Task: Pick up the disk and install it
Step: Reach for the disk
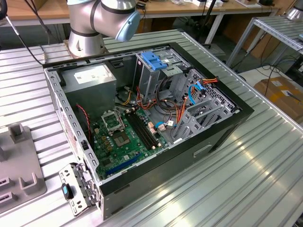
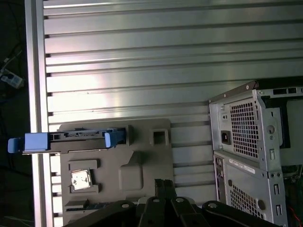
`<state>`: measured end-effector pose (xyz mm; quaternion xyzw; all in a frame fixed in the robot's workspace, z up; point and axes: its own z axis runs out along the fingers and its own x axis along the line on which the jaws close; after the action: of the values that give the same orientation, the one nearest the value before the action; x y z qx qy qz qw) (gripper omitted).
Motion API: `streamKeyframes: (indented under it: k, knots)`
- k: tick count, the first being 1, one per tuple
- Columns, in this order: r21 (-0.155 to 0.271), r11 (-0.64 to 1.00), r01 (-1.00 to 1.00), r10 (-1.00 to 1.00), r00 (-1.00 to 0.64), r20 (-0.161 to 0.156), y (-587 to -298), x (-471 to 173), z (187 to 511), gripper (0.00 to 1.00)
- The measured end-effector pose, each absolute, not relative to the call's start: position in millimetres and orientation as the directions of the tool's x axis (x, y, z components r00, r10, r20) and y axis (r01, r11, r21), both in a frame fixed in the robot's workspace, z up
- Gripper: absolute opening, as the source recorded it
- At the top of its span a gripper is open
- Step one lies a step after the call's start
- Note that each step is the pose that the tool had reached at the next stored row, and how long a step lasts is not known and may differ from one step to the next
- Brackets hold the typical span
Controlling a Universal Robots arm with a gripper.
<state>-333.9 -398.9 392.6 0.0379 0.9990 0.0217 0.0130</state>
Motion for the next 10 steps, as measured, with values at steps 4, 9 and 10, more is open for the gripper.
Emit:
streamKeyframes:
  k: [4,9,10]
  knots:
    - [0.044,0.996,0.075,0.076,-0.997,-0.024,-399,-341,393,0.11]
    - [0.044,0.996,0.075,0.076,-0.997,-0.024,-398,-353,392,0.11]
    - [0.044,0.996,0.075,0.076,-0.997,-0.024,-397,-355,392,0.11]
